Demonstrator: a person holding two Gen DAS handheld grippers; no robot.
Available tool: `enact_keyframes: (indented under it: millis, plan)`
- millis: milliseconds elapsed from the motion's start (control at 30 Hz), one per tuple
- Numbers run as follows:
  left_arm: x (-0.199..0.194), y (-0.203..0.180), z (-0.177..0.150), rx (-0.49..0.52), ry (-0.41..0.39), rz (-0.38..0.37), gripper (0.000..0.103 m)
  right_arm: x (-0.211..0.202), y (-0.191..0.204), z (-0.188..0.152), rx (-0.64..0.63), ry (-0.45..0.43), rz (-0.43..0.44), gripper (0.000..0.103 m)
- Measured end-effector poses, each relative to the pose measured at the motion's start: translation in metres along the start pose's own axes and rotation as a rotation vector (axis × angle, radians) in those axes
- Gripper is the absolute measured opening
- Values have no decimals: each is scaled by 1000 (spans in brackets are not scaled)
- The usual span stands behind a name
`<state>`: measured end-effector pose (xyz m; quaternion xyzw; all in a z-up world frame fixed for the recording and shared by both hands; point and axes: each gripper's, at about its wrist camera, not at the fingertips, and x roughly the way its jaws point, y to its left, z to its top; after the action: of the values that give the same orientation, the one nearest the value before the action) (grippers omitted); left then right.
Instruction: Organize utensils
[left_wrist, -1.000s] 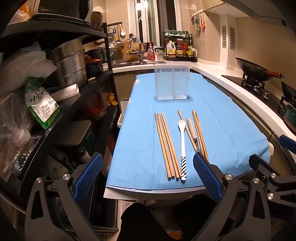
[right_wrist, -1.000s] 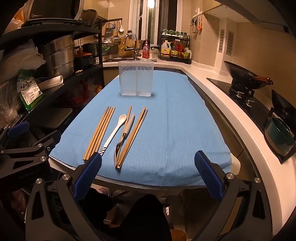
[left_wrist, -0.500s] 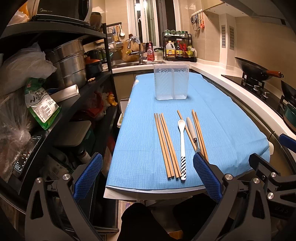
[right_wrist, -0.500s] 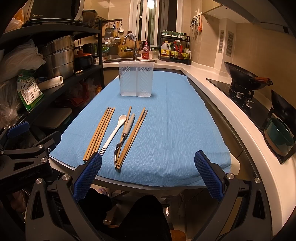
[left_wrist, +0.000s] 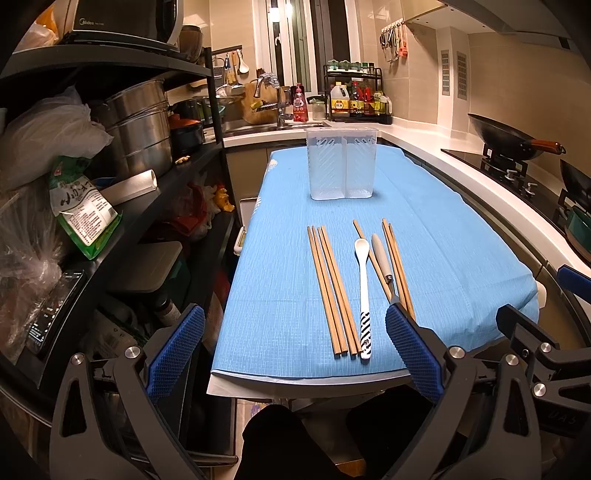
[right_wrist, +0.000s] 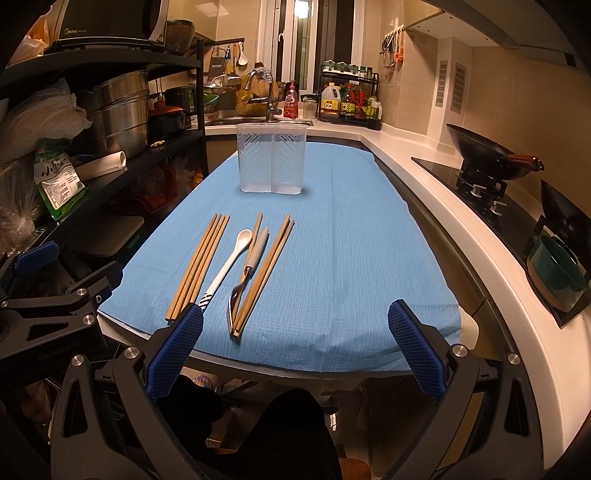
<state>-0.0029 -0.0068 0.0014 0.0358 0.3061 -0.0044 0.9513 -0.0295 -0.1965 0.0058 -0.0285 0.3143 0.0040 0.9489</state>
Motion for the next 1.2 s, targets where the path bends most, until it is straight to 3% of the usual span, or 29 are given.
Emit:
enact_keyframes:
  millis: [1200]
  plan:
    - [-1, 0, 0, 4, -3, 1, 95, -1, -2, 1, 1, -5, -1, 98]
